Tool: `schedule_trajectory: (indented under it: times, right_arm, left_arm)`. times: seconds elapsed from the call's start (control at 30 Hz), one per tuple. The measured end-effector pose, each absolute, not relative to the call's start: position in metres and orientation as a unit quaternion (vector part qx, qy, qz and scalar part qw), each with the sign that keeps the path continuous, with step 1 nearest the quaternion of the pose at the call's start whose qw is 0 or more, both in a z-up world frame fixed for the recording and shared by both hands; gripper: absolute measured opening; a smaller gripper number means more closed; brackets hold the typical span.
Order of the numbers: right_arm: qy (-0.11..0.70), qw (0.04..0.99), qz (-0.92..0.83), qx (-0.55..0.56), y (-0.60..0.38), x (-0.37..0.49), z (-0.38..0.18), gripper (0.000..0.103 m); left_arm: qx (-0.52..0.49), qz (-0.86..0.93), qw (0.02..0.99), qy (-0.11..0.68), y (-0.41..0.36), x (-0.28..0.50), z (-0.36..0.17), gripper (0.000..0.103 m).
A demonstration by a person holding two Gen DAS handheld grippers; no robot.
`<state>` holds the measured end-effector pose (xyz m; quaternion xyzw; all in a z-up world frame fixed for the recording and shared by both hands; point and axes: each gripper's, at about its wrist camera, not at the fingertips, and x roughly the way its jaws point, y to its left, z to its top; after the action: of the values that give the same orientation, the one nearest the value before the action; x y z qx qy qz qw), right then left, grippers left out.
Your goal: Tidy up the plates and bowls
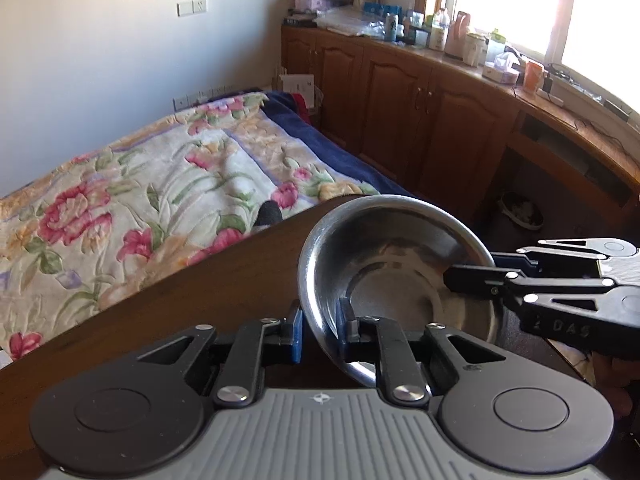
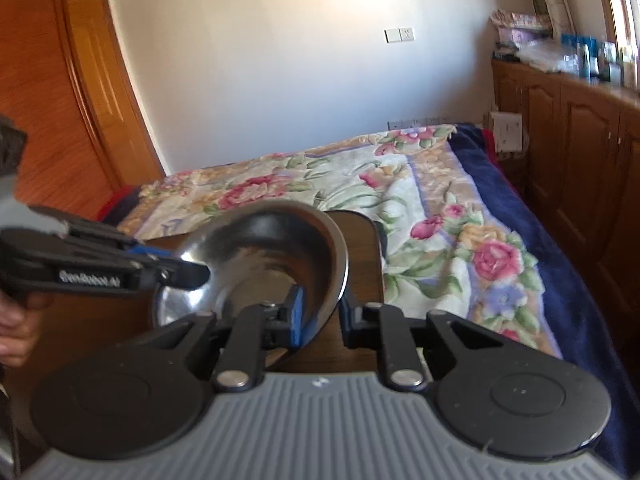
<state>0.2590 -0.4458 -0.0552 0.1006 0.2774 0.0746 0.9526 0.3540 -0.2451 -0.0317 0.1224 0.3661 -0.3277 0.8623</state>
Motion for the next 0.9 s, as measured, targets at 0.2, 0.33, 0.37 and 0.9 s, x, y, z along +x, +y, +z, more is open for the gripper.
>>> schedule_trajectory:
  times: [0.2, 0.33, 0.37, 0.9]
  right_arm:
    - [0.269, 0.955, 0.077, 0.103, -0.444, 0.256, -0.048, 0.014]
    - [0.256, 0.958, 0.079, 0.097, -0.439, 0.252, -0.034, 0.014]
    - [0.253, 0.959, 0.079, 0.096, -0.438, 0.251, -0.031, 0.014]
    - [0.188, 0.975, 0.086, 0.084, -0.424, 0.211, 0.024, 0.014]
  left_arm:
    - [0.123, -0.328, 0.869, 0.349, -0.234, 0.342, -0.016, 0.013]
    - [0.122, -0.326, 0.876, 0.335, -0.227, 0.334, -0.003, 0.013]
    - [0.120, -0.325, 0.877, 0.332, -0.225, 0.332, 0.000, 0.013]
    - [0.110, -0.325, 0.900, 0.268, -0.191, 0.277, 0.062, 0.015]
